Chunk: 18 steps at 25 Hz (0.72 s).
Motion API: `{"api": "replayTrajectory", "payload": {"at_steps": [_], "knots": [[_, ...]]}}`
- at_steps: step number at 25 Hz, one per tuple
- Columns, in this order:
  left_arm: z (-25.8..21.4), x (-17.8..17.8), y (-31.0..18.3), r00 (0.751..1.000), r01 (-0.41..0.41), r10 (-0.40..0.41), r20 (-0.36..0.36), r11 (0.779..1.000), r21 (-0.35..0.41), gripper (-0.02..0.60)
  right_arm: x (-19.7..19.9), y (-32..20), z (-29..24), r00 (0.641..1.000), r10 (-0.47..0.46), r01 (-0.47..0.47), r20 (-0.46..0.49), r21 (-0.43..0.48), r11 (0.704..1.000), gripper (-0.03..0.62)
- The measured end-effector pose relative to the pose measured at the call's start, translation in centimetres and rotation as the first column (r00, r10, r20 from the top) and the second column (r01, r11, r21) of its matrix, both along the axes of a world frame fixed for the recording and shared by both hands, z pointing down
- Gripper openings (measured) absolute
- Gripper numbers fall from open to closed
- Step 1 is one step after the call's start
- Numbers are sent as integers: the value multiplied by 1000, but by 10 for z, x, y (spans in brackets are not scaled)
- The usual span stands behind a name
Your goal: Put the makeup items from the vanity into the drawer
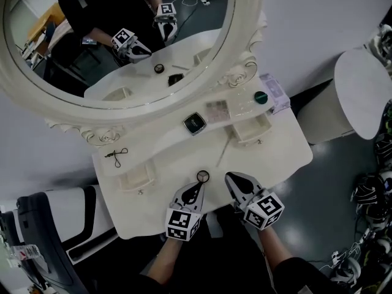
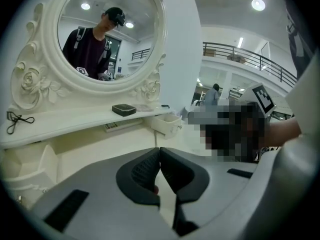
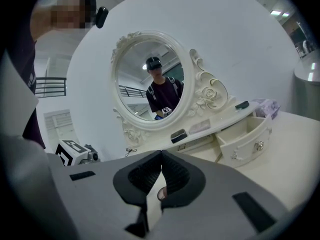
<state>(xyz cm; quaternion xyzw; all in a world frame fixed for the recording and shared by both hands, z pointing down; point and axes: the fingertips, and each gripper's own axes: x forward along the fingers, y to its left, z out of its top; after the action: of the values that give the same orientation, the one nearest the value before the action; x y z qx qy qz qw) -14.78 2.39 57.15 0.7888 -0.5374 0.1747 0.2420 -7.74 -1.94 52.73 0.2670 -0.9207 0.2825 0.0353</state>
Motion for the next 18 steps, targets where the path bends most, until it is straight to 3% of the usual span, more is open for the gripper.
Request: {"api": "replayTrajectory", "payload": {"at_steps": [6,13,18], "knots": [[12,-7,0,1000,-18,17,-14,1000,-22,15,-2,-2,11,999,43,-43,0,-32,999,23],[30,-11,-6,998,-42,44,36,998,-48,22,-5,-3,23,998,58,-59,-14,-47,997,23],[50,-8,-12,993,-72,79,82,994,-86,132,1,-3,39,996,78,-81,-38,-64,995,23]]}}
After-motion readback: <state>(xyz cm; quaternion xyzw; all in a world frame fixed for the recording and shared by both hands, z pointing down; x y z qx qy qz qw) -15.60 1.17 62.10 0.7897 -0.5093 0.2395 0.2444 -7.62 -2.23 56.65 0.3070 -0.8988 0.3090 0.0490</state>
